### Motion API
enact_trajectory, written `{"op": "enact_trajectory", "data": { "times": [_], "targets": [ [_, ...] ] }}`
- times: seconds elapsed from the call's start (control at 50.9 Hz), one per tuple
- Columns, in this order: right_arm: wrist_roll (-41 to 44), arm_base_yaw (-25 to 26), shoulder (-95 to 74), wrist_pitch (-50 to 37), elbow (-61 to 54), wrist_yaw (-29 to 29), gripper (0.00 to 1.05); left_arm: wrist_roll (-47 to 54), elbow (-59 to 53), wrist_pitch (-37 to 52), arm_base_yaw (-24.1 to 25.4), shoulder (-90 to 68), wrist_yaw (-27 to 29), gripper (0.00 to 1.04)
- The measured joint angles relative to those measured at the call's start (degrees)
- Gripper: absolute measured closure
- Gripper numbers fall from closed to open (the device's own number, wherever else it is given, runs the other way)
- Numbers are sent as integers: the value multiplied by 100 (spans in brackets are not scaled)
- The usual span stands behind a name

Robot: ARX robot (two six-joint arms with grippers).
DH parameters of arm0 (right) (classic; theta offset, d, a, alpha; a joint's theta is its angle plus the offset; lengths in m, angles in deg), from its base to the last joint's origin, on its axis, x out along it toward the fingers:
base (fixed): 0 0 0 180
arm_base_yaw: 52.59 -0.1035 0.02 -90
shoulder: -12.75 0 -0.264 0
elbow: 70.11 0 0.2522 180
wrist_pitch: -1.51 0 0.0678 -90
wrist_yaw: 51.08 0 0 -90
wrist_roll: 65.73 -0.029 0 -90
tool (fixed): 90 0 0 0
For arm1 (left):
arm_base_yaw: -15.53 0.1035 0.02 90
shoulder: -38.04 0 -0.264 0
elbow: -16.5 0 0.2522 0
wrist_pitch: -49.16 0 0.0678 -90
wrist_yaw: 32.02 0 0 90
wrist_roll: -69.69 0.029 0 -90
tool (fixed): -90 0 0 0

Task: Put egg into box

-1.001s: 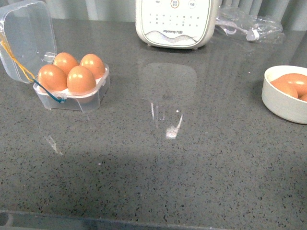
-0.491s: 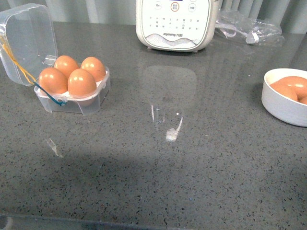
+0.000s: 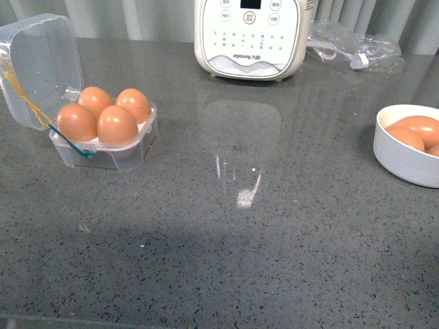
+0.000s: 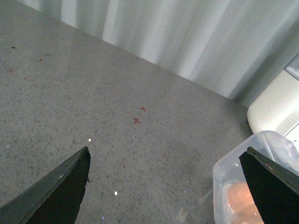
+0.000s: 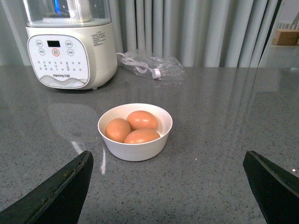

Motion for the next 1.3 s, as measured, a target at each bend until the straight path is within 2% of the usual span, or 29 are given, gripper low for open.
{"op": "enact_trajectory", "data": {
  "times": [0.196,0.393,0.491,0.609,0.648,0.766,0.903,1.099,1.139,1.197,1.296],
  "targets": [
    [0,0,0,0,0,0,7,660,780,9,-256,-1255,328,7],
    [-2,0,0,0,0,0,7,1029,1261,-367,-584,-1650,424,7],
    [0,0,0,0,0,2,7,1172,1403,-793,-866,-1683,55,7],
    [0,0,0,0,0,2,7,1145,1403,-883,-1152,-1547,-398,7],
    [0,0,0,0,0,2,7,1067,1403,-951,-1187,-1443,-398,7],
    [0,0,0,0,0,2,7,647,1355,-1272,-992,-1067,-374,7],
    [0,2,0,0,0,2,7,-129,763,-2186,-527,269,-625,7],
    [0,2,0,0,0,2,7,-249,732,-2203,-525,525,-664,7],
    [0,0,0,0,0,2,7,55,597,-1797,-562,501,-457,13],
    [0,0,0,0,0,2,7,765,179,-949,-599,584,-223,27],
    [0,0,0,0,0,2,7,1370,-304,-745,-708,973,-177,48]
  ]
}}
